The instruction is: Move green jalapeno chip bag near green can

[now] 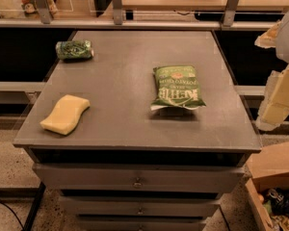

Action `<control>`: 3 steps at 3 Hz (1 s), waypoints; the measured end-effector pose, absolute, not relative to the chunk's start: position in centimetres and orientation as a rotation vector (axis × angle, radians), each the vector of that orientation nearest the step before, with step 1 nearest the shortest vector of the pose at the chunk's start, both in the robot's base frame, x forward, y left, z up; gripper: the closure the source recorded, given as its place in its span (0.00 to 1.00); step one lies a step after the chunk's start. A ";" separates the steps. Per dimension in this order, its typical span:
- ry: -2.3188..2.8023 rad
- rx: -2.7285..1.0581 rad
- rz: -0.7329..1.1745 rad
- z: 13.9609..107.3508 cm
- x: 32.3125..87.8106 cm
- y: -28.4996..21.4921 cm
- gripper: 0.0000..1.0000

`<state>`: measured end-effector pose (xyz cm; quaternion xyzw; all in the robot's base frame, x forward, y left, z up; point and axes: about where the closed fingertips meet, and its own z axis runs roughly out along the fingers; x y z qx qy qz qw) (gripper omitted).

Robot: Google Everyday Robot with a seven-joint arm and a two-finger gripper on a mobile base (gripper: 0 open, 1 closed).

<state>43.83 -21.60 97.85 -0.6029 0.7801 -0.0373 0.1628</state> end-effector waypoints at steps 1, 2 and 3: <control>2.225 -1.720 -0.106 97.9 43.8 -21.6 0.00; 2.167 -1.745 -0.101 97.3 45.8 -20.0 0.00; 2.119 -1.783 -0.132 95.5 49.8 -17.6 0.00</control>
Offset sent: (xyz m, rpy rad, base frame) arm 0.0506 0.0405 -0.0192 0.0382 -0.0445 0.1038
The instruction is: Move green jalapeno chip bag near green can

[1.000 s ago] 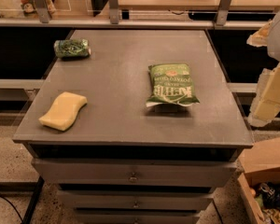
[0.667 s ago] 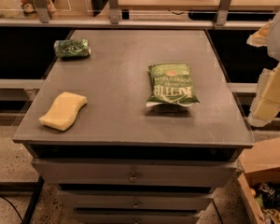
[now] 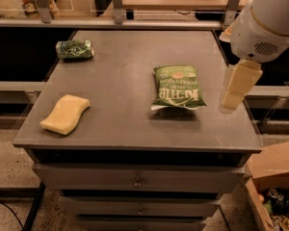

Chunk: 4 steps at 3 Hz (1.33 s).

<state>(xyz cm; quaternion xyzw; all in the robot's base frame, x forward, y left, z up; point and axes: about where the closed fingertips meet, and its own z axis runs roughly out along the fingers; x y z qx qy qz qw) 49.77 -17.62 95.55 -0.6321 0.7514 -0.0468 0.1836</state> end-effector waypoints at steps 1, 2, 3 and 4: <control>2.091 -1.821 -0.167 93.0 53.8 -15.7 0.00; 2.102 -1.852 -0.196 89.4 57.1 -14.1 0.00; 2.123 -1.871 -0.163 86.3 59.3 -13.0 0.00; 2.111 -1.913 -0.107 83.9 60.0 -11.5 0.18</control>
Offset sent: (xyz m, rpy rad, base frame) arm 0.1167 0.0540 -0.1085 -0.1102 0.0121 0.0366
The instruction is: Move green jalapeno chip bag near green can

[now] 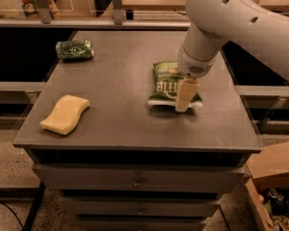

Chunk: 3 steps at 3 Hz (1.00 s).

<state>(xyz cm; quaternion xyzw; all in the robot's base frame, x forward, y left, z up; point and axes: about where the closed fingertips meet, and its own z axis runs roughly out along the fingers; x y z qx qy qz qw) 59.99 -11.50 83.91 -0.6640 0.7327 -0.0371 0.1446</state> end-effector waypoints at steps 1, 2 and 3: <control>2.117 -1.953 -0.090 82.4 59.9 -10.8 0.41; 2.117 -1.955 -0.090 83.0 59.9 -10.8 0.64; 2.117 -1.955 -0.090 83.0 59.9 -10.8 0.87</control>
Offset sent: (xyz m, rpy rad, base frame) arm -0.0088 0.0060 -0.0190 0.0235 0.0648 0.0407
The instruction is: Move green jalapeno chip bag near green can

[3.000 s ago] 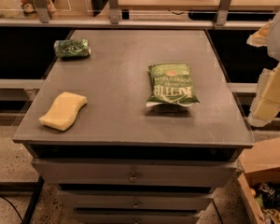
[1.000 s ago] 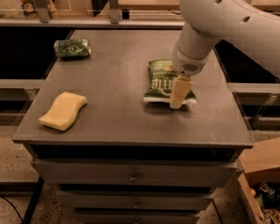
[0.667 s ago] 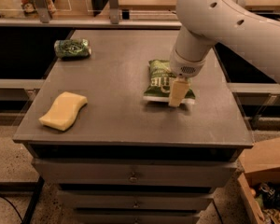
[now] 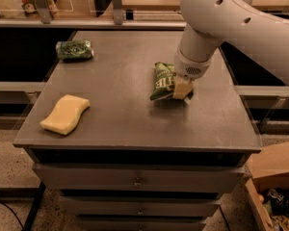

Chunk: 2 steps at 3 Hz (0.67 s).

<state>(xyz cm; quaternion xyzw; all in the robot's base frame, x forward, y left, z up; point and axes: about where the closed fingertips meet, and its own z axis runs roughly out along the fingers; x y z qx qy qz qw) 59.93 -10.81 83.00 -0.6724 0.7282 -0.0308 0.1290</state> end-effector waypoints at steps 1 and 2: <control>2.117 -1.955 -0.090 83.1 59.9 -10.8 1.00; 2.117 -1.955 -0.090 83.1 59.9 -10.8 1.00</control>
Offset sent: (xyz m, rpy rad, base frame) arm 0.0000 0.0000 0.0013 0.0000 0.0000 0.0000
